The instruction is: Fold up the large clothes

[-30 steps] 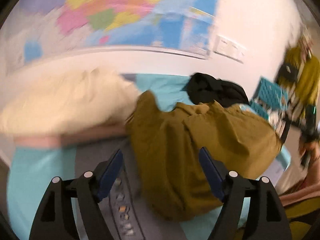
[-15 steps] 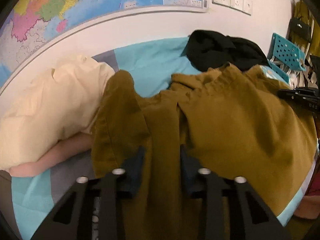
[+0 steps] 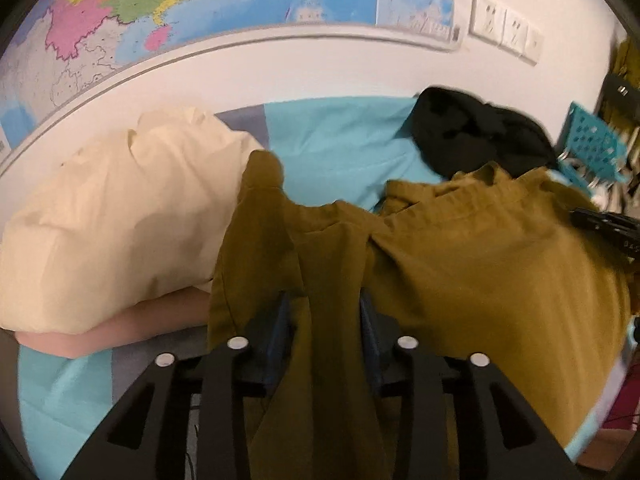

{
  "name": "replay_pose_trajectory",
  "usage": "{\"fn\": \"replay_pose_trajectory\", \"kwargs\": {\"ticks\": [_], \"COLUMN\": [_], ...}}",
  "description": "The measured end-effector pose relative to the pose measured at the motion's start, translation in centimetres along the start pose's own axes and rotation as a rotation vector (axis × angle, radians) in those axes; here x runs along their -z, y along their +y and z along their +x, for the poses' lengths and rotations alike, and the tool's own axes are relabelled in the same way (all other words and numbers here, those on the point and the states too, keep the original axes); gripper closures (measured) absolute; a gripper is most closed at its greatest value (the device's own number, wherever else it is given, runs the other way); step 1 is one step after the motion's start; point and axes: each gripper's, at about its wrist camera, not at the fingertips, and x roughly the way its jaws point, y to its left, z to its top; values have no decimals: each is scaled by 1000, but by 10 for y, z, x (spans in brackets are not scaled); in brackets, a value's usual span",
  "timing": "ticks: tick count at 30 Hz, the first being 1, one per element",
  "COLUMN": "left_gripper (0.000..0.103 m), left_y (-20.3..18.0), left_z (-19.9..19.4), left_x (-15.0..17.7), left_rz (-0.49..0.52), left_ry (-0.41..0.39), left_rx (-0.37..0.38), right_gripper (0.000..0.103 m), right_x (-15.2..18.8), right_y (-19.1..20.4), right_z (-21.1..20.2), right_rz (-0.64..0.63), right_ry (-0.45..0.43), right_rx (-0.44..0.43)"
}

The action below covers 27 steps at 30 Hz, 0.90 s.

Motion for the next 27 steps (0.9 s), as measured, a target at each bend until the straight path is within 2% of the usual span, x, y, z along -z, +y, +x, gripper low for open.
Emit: {"fn": "replay_pose_trajectory", "kwargs": {"ticks": [1, 3, 5, 9, 11, 13, 15, 18, 23, 27], "left_gripper": [61, 59, 59, 59, 60, 59, 60, 57, 56, 54], "left_y": [1, -1, -3, -4, 1, 8, 10, 5, -8, -16], "left_z": [-6, -14, -19, -2, 10, 18, 18, 10, -9, -19], "left_x": [0, 1, 2, 3, 5, 6, 7, 9, 14, 18], "left_rz": [-2, 19, 35, 34, 7, -30, -42, -29, -1, 12], "left_ry": [-19, -46, -60, -6, 28, 47, 47, 27, -9, -27], "left_rx": [13, 21, 31, 3, -4, 4, 7, -17, -50, -56], "right_gripper": [69, 68, 66, 62, 64, 69, 67, 56, 52, 48], "right_x": [-1, -4, -7, -6, -1, 2, 1, 0, 5, 12], "right_y": [3, 10, 17, 30, 19, 9, 10, 13, 12, 12], "right_z": [-8, -20, -24, 7, 31, 40, 32, 15, -17, -30], "right_rz": [-1, -16, -25, -65, -16, 33, 37, 27, 32, 38], "right_ry": [-24, -62, -71, 9, 72, 95, 78, 38, -22, -31], "right_rx": [-14, -29, -80, -109, -104, -125, -124, -121, -143, -168]}}
